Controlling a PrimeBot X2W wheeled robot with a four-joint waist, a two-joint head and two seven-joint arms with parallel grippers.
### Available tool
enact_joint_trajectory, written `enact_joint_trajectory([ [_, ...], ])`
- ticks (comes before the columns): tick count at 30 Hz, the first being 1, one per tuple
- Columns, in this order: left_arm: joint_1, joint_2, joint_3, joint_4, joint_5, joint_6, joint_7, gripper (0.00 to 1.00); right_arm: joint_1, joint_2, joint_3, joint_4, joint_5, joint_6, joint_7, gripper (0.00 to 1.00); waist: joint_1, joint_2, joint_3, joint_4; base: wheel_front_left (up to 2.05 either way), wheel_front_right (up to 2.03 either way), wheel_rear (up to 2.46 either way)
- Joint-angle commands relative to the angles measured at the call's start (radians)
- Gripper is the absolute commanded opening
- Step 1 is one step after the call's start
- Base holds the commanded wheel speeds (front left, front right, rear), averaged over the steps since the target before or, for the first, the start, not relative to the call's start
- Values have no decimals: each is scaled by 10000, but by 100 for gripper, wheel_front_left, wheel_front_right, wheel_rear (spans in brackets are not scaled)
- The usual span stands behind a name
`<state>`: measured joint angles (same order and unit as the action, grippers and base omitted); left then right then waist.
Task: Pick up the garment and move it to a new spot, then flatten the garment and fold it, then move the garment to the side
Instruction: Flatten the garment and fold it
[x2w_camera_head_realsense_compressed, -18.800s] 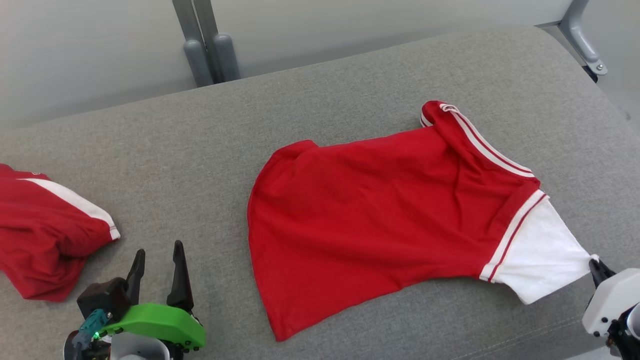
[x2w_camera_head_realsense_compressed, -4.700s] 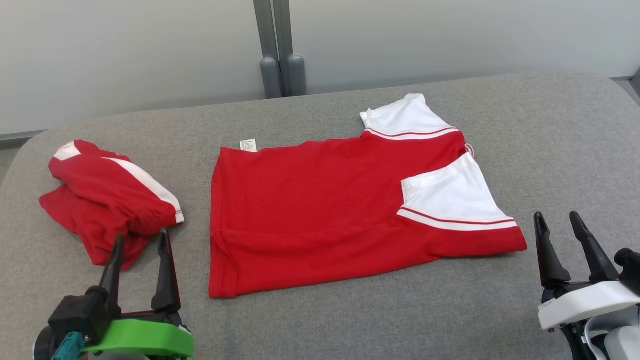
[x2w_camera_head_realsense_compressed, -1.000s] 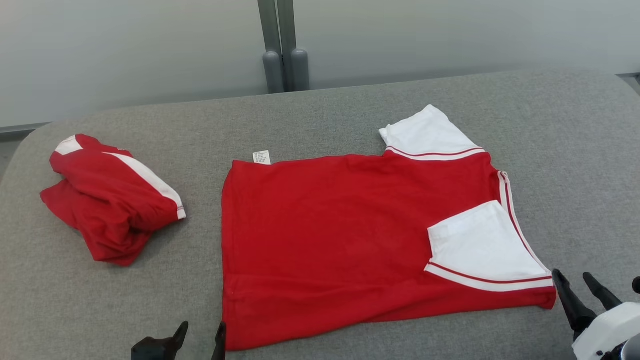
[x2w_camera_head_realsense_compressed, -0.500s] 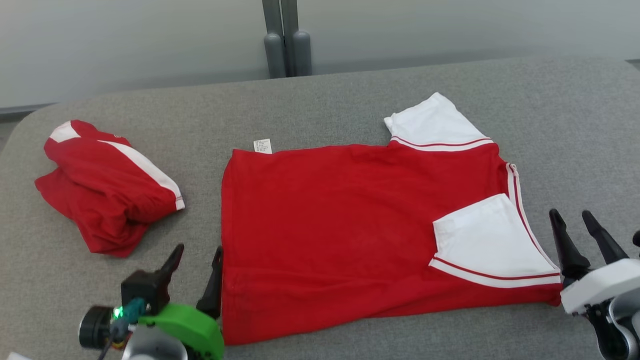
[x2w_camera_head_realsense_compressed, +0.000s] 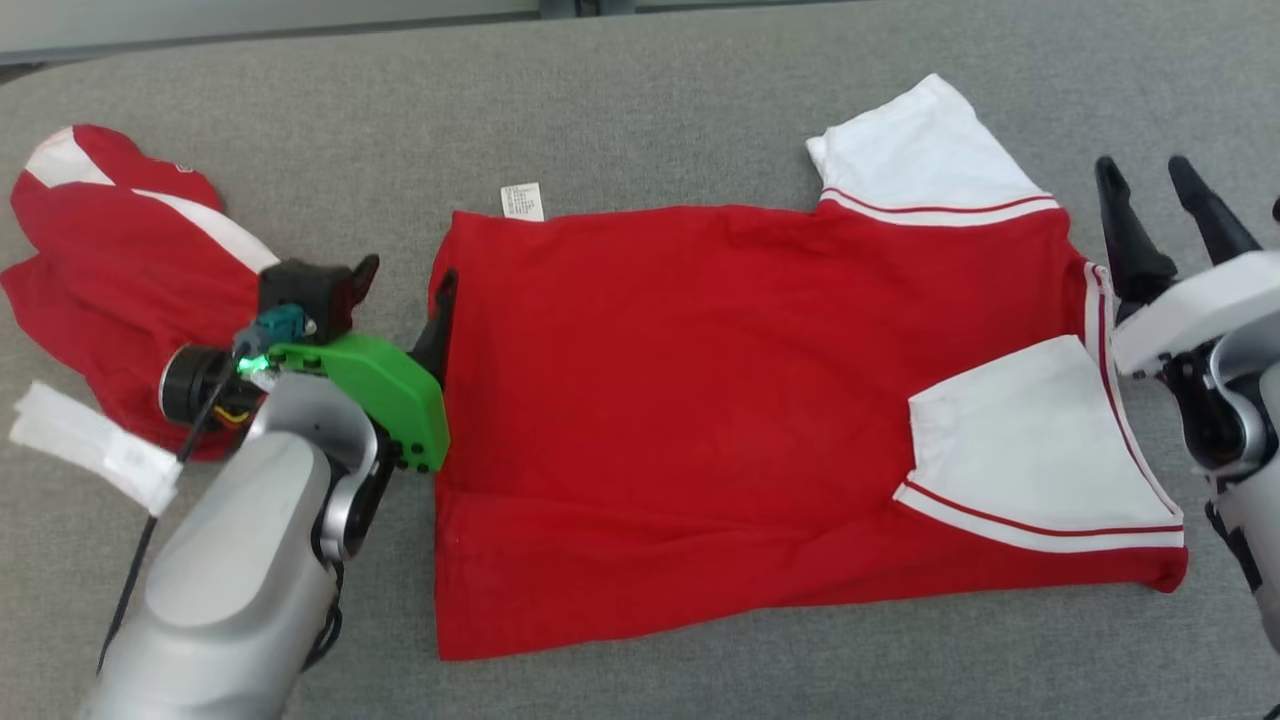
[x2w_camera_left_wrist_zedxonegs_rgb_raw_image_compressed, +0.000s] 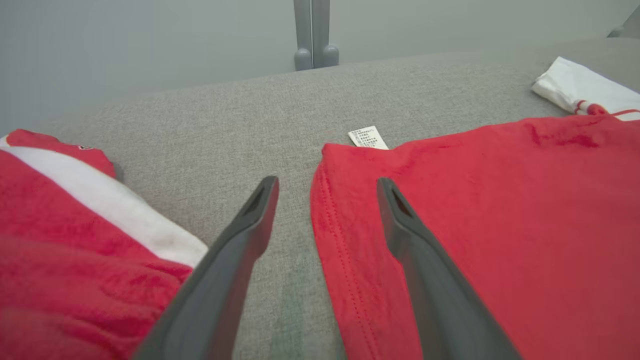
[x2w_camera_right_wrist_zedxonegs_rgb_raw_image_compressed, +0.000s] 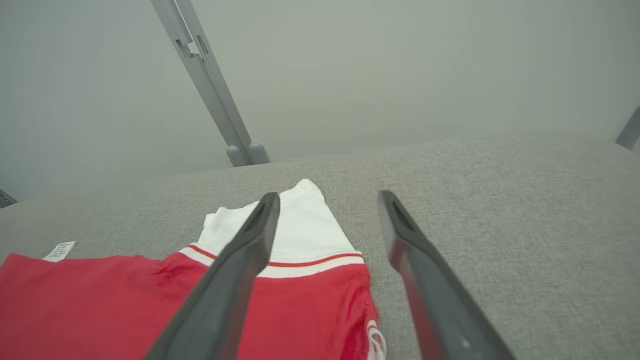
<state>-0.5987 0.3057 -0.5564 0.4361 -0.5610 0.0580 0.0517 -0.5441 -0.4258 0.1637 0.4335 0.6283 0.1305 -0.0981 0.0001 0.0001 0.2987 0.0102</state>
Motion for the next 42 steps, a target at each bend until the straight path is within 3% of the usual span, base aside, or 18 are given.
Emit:
enact_joint_trajectory([
  [1, -496, -117, -25, 314, -49, -173, 83, 100, -487, -97, 170, 216, 142, 5, 121, 100, -1, -1, 783, 159, 0, 0, 0],
  [5, -1492, -394, -152, 1203, -113, -656, 298, 100, -1721, -245, 765, 905, 385, 5, 445, 100, -1, -1, 1359, 235, 0, 0, 0],
  [12, -2739, -802, -367, 2192, 63, -991, 286, 100, -3583, -435, 1967, 2008, 647, 5, 963, 100, -1, -1, 2145, 412, 0, 0, 0],
  [26, -3333, -1170, -748, 1916, 155, -1027, 488, 100, -5922, -760, 3603, 4108, 1465, 5, 1902, 100, -1, -1, 2983, 1053, 0, 0, 0],
  [36, -3069, -1062, -739, 1552, -111, -793, 984, 100, -6404, -834, 4694, 4554, 2014, 5, 1960, 100, -1, -1, 2929, 1130, 0, 0, 0],
  [37, -3045, -1046, -740, 1515, -119, -790, 1014, 90, -6455, -853, 4772, 4558, 2033, 5, 1903, 94, -1, -1, 2928, 1131, 0, 0, 0],
  [38, -3029, -1027, -743, 1471, -146, -799, 1048, 58, -6504, -874, 4858, 4589, 2088, 5, 1816, 63, -1, -1, 2922, 1130, 0, 0, 0],
  [40, -3001, -1033, -722, 1397, -236, -811, 1076, 0, -6614, -888, 4955, 4668, 2178, 5, 1616, 29, -1, -1, 2895, 1122, 0, 0, 0],
  [41, -2989, -1028, -716, 1376, -255, -820, 1095, 0, -6663, -873, 4991, 4709, 2235, 5, 1537, 0, -1, -1, 2874, 1114, 0, 0, 0],
  [42, -2979, -1011, -703, 1367, -298, -836, 1100, 0, -6692, -834, 5072, 4754, 2282, 5, 1449, 0, -1, -1, 2825, 1094, 0, 0, 0],
])
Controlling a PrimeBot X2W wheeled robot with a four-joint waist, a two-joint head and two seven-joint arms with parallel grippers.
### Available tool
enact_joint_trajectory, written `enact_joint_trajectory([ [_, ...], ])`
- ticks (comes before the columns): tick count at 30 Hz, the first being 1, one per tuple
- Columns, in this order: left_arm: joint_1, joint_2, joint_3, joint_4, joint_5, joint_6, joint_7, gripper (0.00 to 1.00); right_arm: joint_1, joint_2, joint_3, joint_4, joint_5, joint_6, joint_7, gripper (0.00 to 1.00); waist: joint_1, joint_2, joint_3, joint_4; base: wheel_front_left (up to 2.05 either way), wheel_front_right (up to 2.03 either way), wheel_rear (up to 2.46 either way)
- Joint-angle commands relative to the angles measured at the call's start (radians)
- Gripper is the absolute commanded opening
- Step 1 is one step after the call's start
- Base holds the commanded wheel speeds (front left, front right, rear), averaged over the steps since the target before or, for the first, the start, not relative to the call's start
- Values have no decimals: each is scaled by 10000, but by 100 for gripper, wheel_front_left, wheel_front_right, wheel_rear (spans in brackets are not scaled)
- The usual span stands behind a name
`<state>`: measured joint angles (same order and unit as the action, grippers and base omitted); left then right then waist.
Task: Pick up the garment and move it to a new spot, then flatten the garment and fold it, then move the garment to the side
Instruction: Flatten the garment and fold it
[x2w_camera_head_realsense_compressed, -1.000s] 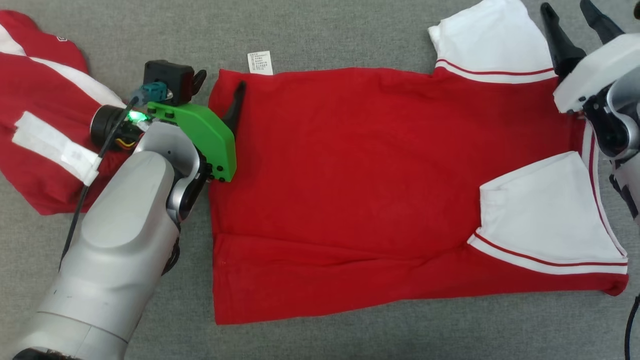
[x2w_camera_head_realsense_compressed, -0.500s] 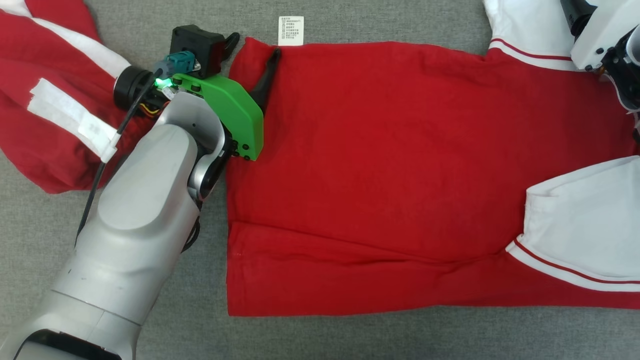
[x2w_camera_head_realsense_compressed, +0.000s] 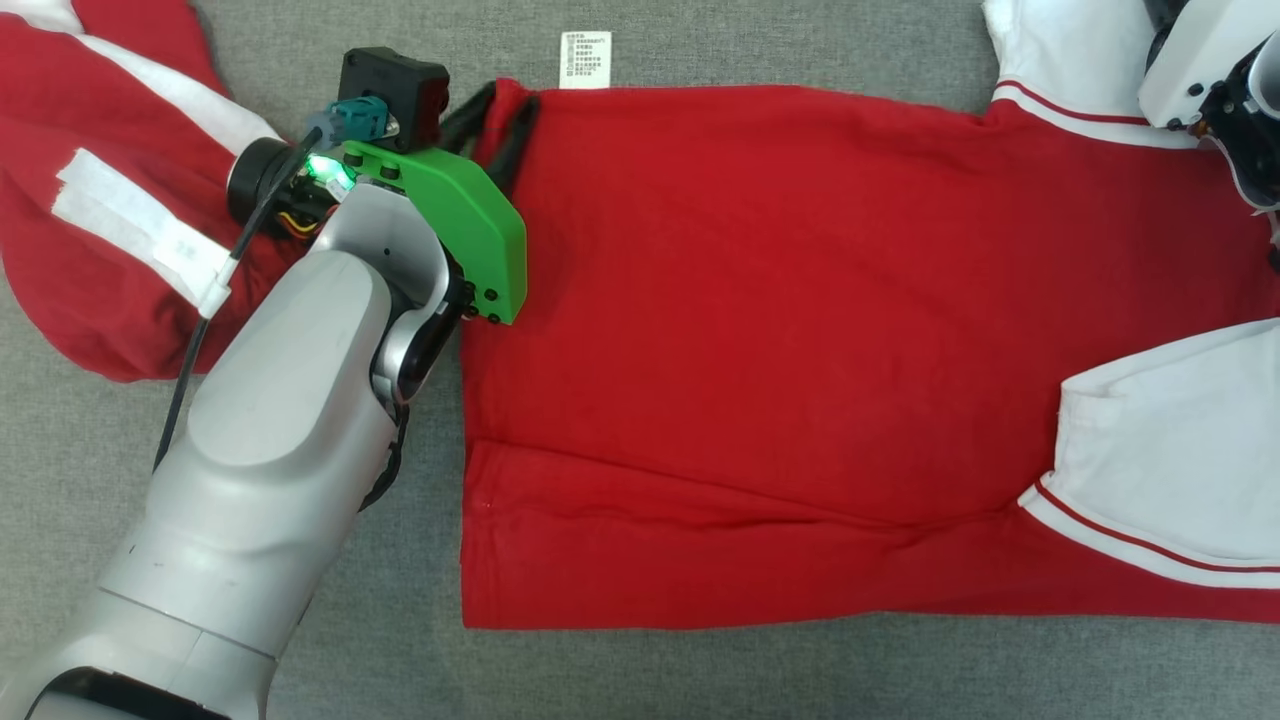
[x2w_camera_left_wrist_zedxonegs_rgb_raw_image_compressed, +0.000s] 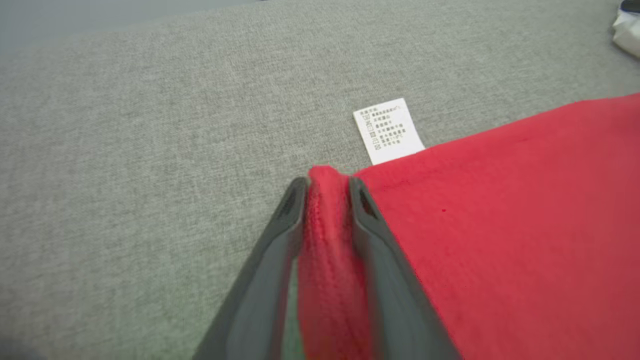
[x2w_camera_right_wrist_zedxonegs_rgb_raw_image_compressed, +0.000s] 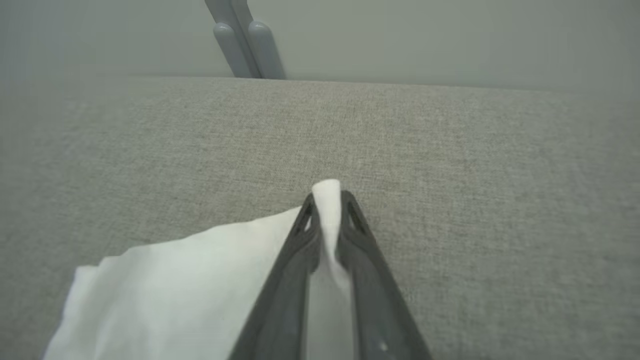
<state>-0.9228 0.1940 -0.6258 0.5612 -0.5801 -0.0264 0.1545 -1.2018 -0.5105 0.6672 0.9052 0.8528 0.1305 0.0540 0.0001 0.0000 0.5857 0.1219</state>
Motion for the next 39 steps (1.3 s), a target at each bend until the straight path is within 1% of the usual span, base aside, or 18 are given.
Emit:
enact_joint_trajectory([
  [1, 259, 134, 11, 105, -144, 2, 95, 0, -128, 38, 101, 63, 101, 5, -138, 0, -1, 0, -82, -42, 0, 0, 0],
  [5, 277, 286, 121, 57, -239, -17, 176, 0, -165, 125, 263, 168, 309, 5, -729, 0, -1, 0, -344, -170, 0, 0, 0],
  [10, 270, 462, 357, 119, -712, -235, 413, 0, -98, 257, 480, 331, 538, 5, -1362, 0, -1, 0, -782, -395, 0, 0, 0],
  [18, 346, 854, 467, 580, -1098, -499, 830, 0, 119, 317, 938, 523, 1022, 5, -1887, 0, -1, 0, -1480, -852, 0, 0, 0],
  [22, 293, 1007, 465, 926, -1438, -699, 1225, 0, 257, 385, 1198, 344, 1323, 5, -2076, 0, -1, 0, -1736, -1009, 0, 0, 0],
  [26, 114, 980, 318, 1285, -1871, -894, 1966, 0, 357, 363, 1576, 111, 1649, 5, -2013, 0, -1, 0, -1984, -1150, 0, 0, 0],
  [31, -110, 1166, -79, 1560, -2336, -1033, 3030, 0, 563, 116, 2171, -279, 2114, 5, -1625, 0, -1, 0, -2314, -1311, 0, 0, 0],
  [34, -182, 1302, -284, 1569, -2566, -1042, 3350, 0, 704, -40, 2498, -553, 2420, 5, -1323, 0, -1, 0, -2496, -1397, 0, 0, 0],
  [39, 30, 1571, -774, 1263, -3037, -1052, 3551, 0, 1055, -485, 3104, -1276, 2988, 5, -812, 0, -1, 0, -2798, -1561, 0, 0, 0],
])
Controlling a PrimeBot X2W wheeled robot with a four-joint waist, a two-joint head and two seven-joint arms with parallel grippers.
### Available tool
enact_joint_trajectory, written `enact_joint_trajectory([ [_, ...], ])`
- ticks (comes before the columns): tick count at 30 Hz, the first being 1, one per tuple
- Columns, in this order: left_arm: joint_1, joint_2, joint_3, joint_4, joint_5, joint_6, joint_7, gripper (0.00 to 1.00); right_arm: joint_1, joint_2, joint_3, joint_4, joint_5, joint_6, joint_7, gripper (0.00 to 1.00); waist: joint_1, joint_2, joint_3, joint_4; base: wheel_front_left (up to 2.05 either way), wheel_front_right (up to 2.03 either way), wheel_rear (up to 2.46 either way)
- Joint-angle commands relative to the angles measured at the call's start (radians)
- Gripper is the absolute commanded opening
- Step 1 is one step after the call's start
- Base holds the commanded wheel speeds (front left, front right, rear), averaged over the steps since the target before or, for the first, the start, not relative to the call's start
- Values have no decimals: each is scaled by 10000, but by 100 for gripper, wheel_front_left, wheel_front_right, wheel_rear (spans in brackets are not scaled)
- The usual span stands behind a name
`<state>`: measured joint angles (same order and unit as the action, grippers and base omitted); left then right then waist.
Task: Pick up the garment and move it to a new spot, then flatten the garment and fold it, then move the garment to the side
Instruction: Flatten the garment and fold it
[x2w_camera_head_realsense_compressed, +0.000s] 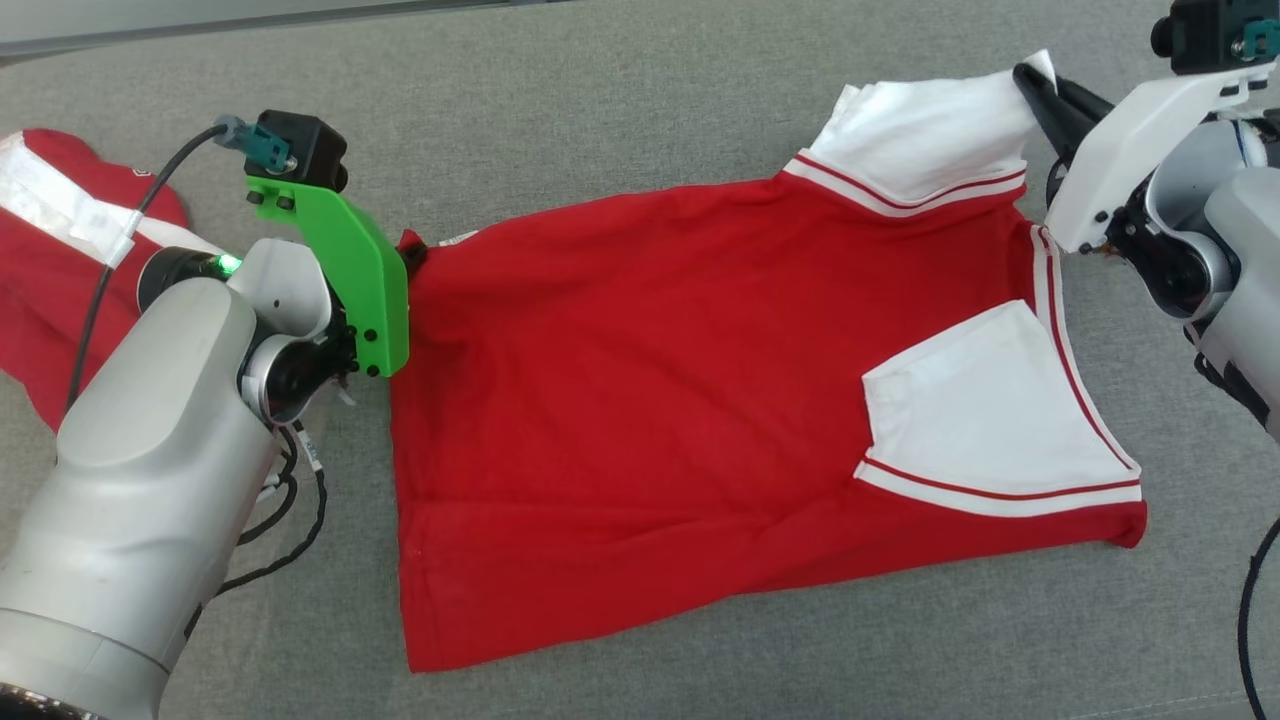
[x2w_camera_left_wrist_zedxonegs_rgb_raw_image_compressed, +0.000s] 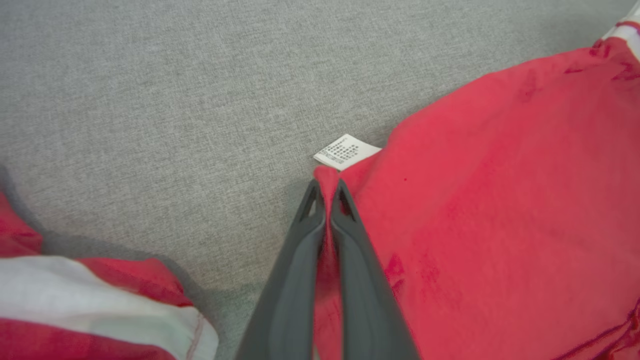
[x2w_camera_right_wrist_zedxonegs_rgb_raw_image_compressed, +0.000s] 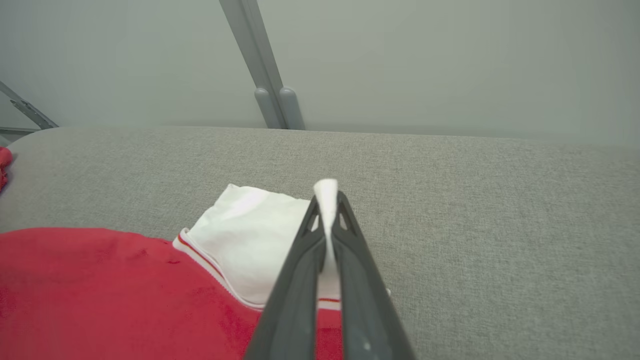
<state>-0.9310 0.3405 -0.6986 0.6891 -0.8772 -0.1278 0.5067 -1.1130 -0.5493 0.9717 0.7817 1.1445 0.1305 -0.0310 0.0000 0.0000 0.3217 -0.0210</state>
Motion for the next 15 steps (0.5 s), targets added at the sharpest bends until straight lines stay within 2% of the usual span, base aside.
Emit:
enact_joint_trajectory([
  [1, 159, 169, -132, -75, -172, -38, 71, 0, 227, -209, 157, -190, 145, 5, 106, 0, 0, 0, -202, -153, 0, 0, 0],
  [15, 705, 1166, -1318, -846, -1272, -33, 1149, 0, 1186, -1553, 1593, -1790, 1153, 5, 1098, 0, 0, 0, -1043, -376, 0, 0, 0],
])
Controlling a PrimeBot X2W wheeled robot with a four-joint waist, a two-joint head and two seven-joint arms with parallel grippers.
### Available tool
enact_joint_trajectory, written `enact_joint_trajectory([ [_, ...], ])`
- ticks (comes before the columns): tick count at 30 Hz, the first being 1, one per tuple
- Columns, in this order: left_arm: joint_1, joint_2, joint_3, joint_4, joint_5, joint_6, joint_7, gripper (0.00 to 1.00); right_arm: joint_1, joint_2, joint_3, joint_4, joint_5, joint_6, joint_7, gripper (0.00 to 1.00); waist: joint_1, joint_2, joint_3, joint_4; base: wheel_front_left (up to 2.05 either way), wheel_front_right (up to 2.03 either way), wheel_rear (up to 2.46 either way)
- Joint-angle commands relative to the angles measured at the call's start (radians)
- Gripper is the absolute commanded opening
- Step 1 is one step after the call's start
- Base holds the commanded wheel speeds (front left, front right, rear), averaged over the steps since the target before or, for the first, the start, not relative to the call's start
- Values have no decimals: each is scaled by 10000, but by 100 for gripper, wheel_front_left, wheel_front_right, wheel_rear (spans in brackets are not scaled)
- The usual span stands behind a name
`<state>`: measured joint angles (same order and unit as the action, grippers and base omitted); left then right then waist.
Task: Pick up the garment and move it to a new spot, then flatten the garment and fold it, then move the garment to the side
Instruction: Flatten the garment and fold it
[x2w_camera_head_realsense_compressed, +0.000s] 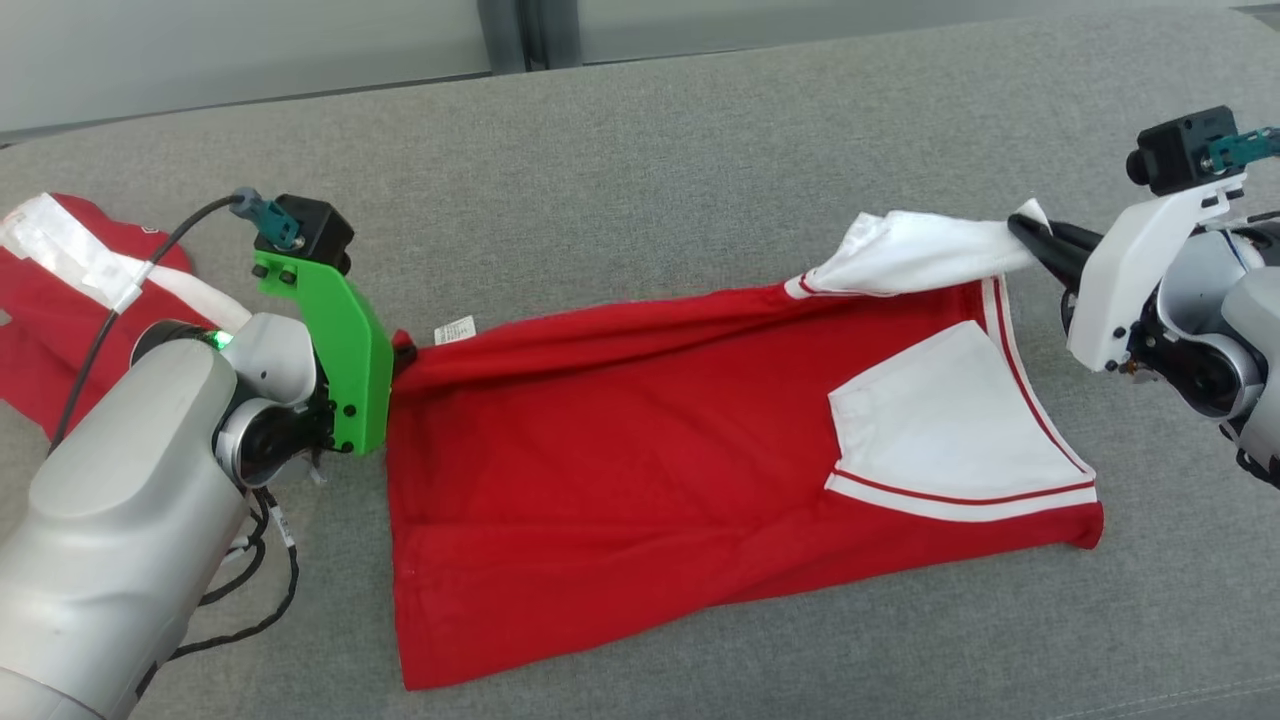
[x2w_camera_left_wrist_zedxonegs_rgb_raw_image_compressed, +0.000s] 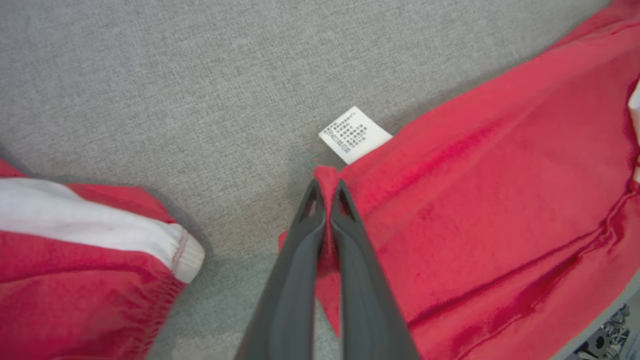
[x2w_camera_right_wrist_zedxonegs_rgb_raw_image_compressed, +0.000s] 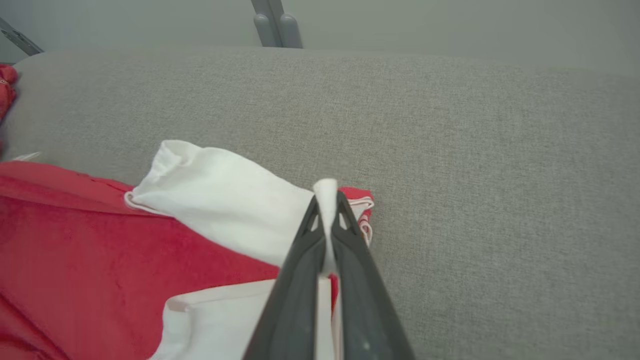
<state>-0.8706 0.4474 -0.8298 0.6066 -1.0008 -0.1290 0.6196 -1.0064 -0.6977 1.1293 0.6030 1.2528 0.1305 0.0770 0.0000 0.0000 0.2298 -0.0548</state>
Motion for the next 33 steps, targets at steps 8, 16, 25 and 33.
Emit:
enact_joint_trajectory([
  [8, 399, 356, -416, -135, -335, -22, 281, 0, 499, -534, 547, -524, 483, 5, 524, 0, 0, 0, -370, -84, 0, 0, 0],
  [16, 705, 459, -688, -366, -815, -23, 758, 0, 834, -858, 883, -921, 819, 5, 873, 0, 0, 0, -501, -87, 0, 0, 0],
  [25, 985, 395, -856, -523, -1084, -23, 973, 0, 1059, -806, 1121, -578, 945, 5, 1178, 0, 0, 0, -605, -24, 0, 0, 0],
  [33, 1295, 323, -1002, -432, -1289, -23, 1027, 100, 1413, -539, 1225, -305, 1351, 5, 1590, 100, 0, 0, -853, -7, 0, 0, 0],
])
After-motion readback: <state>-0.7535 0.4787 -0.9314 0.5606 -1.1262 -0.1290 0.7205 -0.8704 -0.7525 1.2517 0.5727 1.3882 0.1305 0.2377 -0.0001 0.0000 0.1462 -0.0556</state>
